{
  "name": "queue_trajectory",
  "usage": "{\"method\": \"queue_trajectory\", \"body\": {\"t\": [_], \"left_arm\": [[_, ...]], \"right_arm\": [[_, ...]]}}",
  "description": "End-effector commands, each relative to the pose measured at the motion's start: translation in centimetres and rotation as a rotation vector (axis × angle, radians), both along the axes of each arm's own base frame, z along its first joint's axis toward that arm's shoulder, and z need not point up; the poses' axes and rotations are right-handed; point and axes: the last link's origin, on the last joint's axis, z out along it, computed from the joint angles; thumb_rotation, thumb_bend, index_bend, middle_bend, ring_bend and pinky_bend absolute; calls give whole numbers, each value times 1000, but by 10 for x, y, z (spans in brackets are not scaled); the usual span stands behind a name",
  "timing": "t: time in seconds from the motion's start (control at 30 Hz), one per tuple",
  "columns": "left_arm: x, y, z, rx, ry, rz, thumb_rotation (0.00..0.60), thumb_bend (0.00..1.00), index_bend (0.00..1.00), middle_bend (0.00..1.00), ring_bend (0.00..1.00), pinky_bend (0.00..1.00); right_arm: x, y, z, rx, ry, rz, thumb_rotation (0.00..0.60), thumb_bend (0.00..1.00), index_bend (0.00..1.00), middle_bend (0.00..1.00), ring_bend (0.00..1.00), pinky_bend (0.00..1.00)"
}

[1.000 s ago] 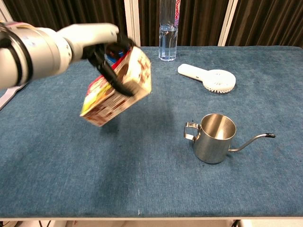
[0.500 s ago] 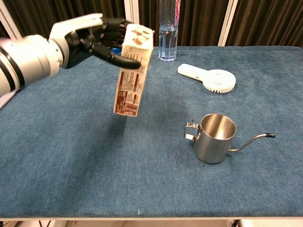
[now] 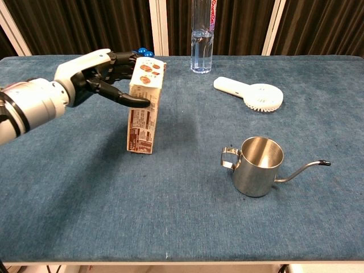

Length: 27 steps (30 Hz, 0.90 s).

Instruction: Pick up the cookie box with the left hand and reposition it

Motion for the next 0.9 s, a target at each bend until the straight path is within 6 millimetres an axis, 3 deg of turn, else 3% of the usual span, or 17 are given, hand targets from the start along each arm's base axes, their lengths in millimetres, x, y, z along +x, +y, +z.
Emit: {"method": "queue_trajectory", "body": {"t": [0.03, 0.27, 0.5, 0.9], "left_arm": [[-4, 0, 5, 8, 24, -13, 600, 0, 156, 130, 50, 3], [-11, 0, 18, 12, 63, -30, 600, 0, 20, 20, 0, 0], [-16, -2, 41, 36, 198, -92, 600, 0, 0, 0, 0, 0], [18, -26, 83, 23, 454, -206, 600, 0, 0, 0, 0, 0]], "right_arm": [[0, 0, -1, 2, -1, -2, 600, 176, 0, 13, 0, 0], [1, -1, -2, 3, -6, 4, 600, 177, 0, 13, 0, 0], [0, 0, 0, -4, -8, 5, 600, 177, 0, 13, 0, 0], [0, 1, -1, -2, -14, 6, 600, 176, 0, 13, 0, 0]]}}
